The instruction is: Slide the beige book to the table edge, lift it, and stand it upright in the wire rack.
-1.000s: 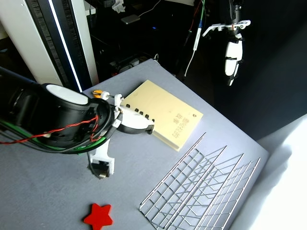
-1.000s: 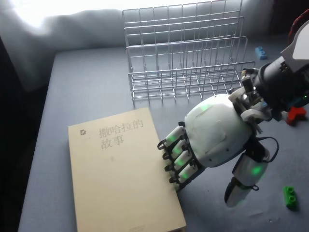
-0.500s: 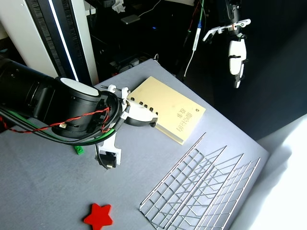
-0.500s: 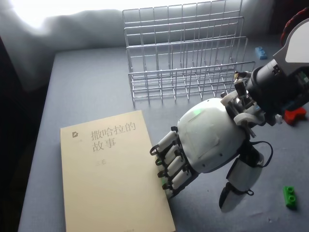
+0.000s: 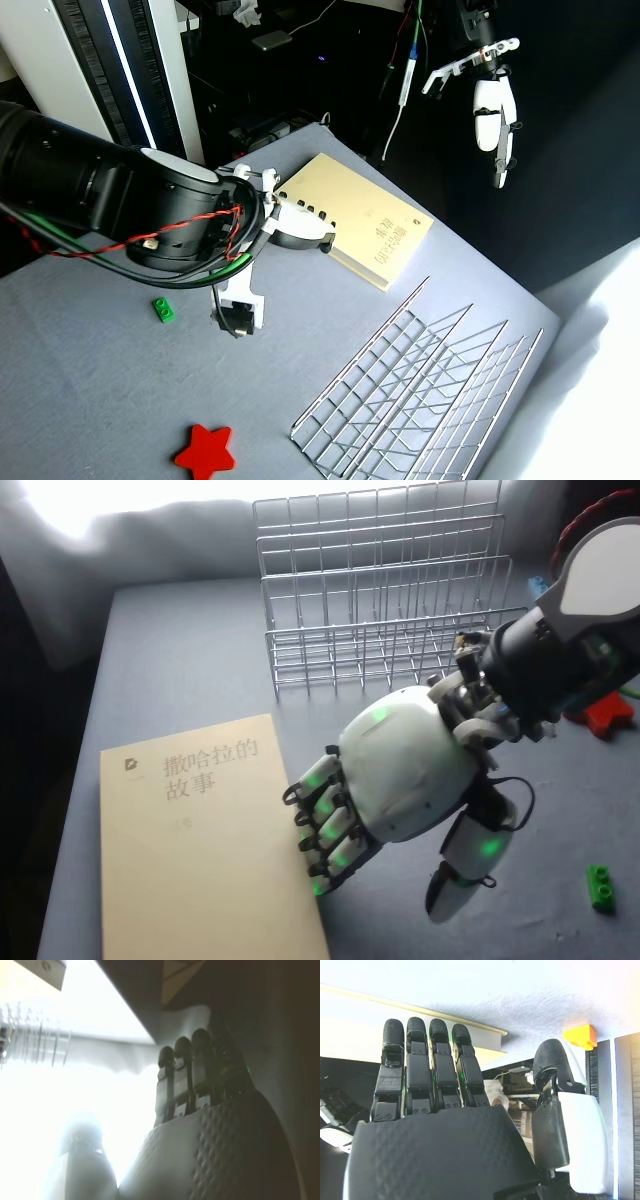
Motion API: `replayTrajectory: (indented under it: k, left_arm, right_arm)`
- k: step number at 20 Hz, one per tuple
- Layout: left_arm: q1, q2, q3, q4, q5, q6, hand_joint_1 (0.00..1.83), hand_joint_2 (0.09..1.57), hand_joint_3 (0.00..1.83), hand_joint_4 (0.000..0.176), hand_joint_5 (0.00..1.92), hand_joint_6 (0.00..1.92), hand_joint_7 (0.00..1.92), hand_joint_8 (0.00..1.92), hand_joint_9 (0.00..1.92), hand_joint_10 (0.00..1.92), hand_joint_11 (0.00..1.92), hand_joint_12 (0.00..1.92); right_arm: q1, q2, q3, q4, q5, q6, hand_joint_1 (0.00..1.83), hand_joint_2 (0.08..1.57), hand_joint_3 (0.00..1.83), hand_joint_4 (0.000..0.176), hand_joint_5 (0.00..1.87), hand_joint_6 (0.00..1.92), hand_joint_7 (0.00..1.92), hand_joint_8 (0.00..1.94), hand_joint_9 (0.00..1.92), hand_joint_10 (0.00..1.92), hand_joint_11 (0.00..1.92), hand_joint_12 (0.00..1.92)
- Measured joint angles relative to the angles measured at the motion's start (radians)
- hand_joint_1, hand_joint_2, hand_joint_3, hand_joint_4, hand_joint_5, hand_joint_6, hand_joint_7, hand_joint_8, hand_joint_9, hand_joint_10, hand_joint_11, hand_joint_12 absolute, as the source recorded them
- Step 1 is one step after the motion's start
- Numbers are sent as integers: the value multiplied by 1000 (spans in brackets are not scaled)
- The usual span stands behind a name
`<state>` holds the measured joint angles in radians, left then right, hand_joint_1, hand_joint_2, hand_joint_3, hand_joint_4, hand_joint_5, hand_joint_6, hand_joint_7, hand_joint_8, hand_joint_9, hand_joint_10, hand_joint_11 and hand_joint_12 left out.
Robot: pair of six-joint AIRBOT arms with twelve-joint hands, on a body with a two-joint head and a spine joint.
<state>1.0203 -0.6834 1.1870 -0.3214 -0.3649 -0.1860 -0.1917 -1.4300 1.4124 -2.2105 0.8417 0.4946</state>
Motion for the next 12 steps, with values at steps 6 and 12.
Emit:
replayTrajectory:
  k: [6, 12]
  left_arm:
    - [-32, -5, 18, -7, 181, -292, 71, 1131, 0, 0, 249, 6, 222, 4, 184, 3, 0, 472]
    - [-74, 3, 21, -38, 412, -239, 87, 1126, 0, 0, 278, 3, 250, 3, 212, 2, 0, 518]
  right_arm:
    - [0, -27, -20, 1, -14, 28, 177, 1158, 0, 0, 278, 1, 285, 1, 279, 1, 0, 746]
    - [0, -53, -28, 18, -39, 28, 196, 1156, 3, 0, 282, 1, 292, 1, 283, 1, 0, 798]
